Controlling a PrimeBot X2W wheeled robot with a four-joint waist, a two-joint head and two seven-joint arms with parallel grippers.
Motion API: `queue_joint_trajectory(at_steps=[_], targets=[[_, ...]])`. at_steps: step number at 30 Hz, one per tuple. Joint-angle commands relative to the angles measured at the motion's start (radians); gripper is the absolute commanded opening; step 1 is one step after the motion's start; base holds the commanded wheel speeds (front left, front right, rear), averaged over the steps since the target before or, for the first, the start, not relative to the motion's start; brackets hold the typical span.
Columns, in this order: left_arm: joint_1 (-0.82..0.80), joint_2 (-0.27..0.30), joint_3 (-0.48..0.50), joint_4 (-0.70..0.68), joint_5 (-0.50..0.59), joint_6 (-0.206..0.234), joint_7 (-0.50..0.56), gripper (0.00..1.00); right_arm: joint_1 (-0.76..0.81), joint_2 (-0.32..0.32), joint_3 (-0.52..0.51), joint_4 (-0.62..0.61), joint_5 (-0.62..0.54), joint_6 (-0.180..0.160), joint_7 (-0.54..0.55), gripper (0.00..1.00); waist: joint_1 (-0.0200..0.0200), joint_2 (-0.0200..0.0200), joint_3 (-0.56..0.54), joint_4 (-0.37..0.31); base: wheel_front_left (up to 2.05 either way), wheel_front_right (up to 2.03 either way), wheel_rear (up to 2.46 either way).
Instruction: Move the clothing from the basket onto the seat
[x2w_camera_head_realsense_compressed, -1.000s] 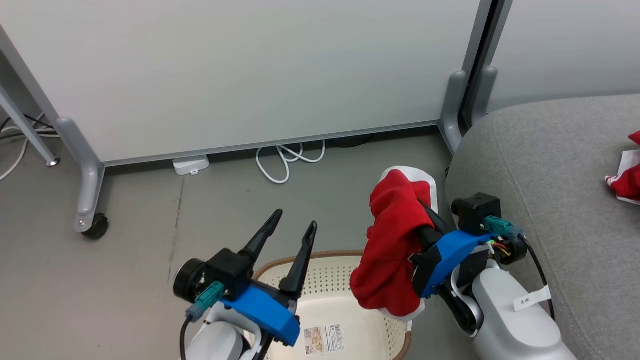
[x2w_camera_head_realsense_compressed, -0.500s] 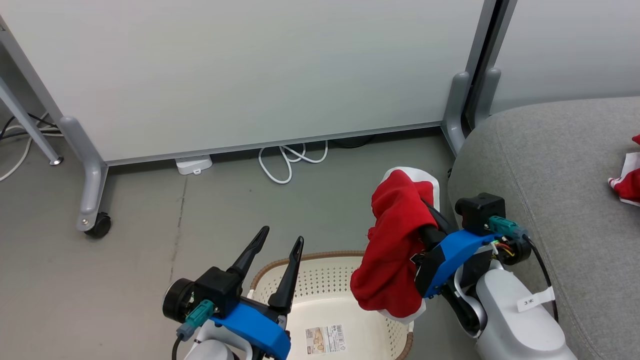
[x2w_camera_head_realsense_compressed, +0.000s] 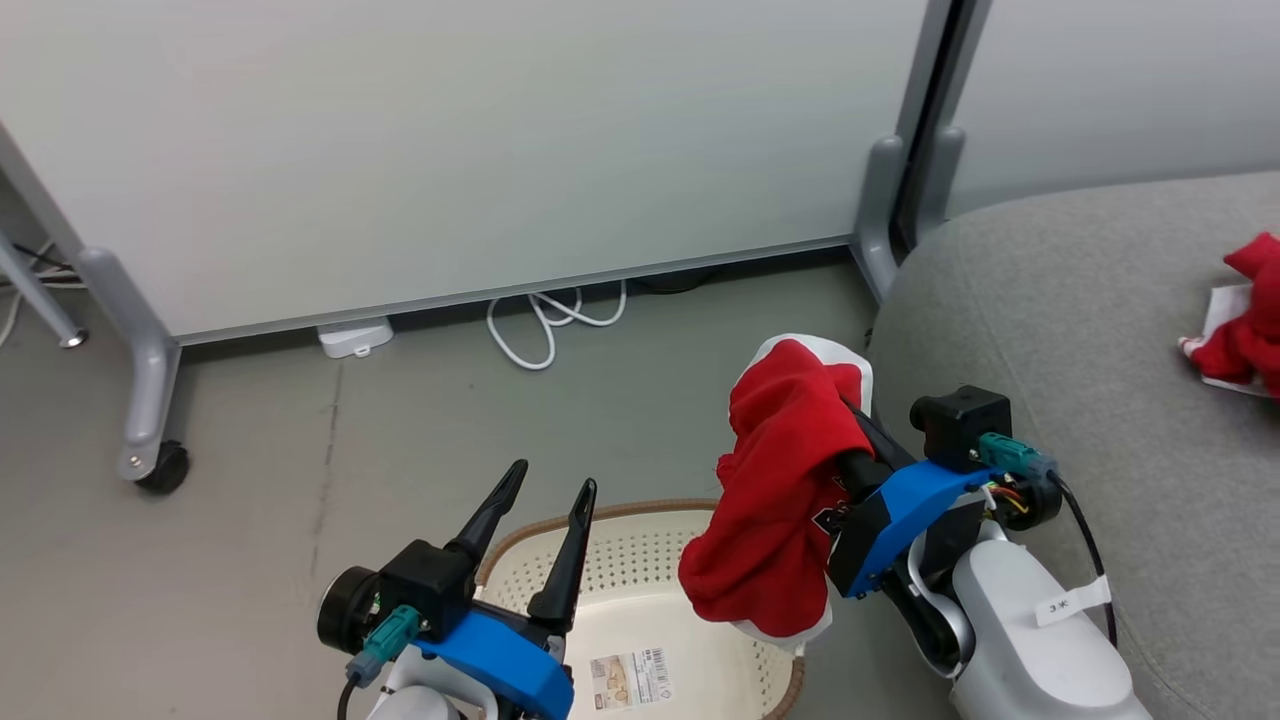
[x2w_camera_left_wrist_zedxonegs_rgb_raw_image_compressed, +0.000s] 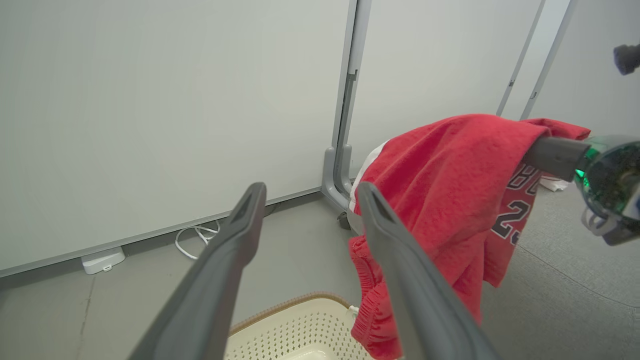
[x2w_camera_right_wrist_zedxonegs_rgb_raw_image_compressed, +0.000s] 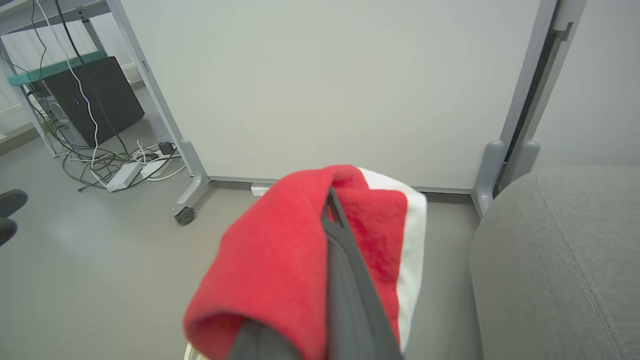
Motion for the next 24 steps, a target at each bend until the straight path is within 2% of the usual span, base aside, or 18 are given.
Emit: queue_joint_trajectory(at_steps=[1, 24], targets=[[-0.003, 0.003, 0.003, 0.001, 0.005, -0.001, -0.004, 1.00, 0.005, -0.001, -0.001, -0.006, -0.003, 0.000, 0.005, 0.00, 0.0000, 0.0000, 0.007, -0.024, 0.00, 0.00, 0.00], [-0.036, 0.014, 0.006, -0.009, 0.022, -0.001, -0.004, 1.00, -0.002, 0.002, -0.002, -0.006, 0.011, 0.000, -0.013, 0.00, 0.0000, 0.0000, 0.050, -0.378, 0.00, 0.00, 0.00]])
